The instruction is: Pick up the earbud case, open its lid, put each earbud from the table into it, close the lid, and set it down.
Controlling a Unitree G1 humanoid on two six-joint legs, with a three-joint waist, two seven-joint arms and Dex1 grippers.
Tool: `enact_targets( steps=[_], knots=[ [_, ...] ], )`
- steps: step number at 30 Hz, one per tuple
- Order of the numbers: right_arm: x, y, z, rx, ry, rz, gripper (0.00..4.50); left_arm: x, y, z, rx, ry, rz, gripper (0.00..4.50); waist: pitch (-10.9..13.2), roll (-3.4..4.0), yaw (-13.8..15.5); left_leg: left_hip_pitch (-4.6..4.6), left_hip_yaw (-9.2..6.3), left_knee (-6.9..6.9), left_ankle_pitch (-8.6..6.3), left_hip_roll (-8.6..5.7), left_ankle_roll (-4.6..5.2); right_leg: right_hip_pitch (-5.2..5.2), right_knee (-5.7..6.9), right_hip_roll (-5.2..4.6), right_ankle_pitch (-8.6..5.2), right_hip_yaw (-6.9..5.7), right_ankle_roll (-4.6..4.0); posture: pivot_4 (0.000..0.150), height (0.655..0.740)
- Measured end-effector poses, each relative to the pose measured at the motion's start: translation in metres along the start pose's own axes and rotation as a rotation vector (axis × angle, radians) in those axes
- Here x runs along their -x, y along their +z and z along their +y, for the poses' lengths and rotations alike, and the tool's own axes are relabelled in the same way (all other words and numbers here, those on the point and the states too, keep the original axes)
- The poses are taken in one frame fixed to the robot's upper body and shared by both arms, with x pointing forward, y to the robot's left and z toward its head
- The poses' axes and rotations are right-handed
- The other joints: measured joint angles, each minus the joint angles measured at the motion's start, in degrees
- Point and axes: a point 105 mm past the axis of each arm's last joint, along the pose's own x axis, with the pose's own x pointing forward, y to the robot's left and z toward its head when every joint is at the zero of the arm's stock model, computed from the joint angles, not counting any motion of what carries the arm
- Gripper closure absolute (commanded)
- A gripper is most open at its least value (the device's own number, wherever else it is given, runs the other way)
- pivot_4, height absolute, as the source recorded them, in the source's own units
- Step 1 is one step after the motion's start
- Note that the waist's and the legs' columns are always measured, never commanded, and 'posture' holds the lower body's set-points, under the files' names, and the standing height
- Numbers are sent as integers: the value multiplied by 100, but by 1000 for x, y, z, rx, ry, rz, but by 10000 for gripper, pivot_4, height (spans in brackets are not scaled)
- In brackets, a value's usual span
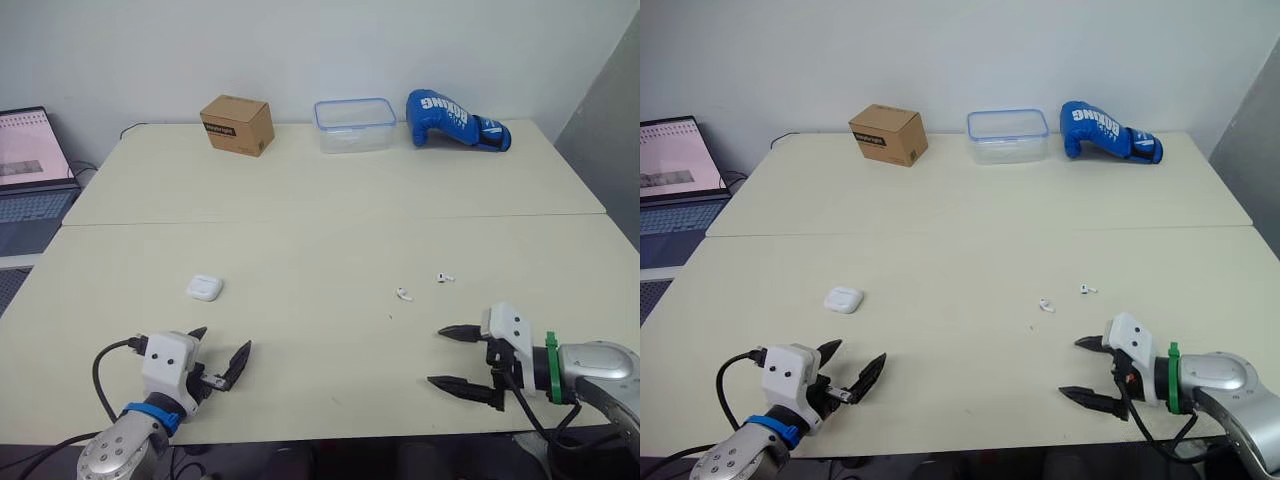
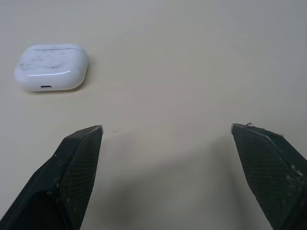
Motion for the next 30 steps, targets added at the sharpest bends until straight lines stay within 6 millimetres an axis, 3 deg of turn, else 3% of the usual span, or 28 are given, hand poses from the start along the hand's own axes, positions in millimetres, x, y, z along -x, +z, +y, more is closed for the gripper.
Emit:
enact_targets(
  steps=[5,11,22,30],
  knots=[
    [-1,41,-20,154,24,-54,0,3,23,25,-11,-37,-29,253,-1,2,-19,3,1,0,0,0,0,0,-1,1,0,0,0,1500,7307],
    [0,79,-36,276,66,-95,0,-10,29,52,32,-14,-18,253,0,0,-19,-2,-5,-1,8,0,-15,-3,-3,0,1,-6,-1,1500,7307],
    [-10,85,-38,276,110,-146,0,-34,26,78,24,-4,-17,253,0,-1,-19,-3,-7,1,10,-1,-19,-7,1,-1,3,-4,-4,1500,7307],
    [-10,89,-39,290,105,-154,0,-57,18,78,-10,-15,2,253,0,-1,-30,-4,-8,0,11,-1,-21,-11,2,-1,4,-3,-4,1500,7307]
  ],
)
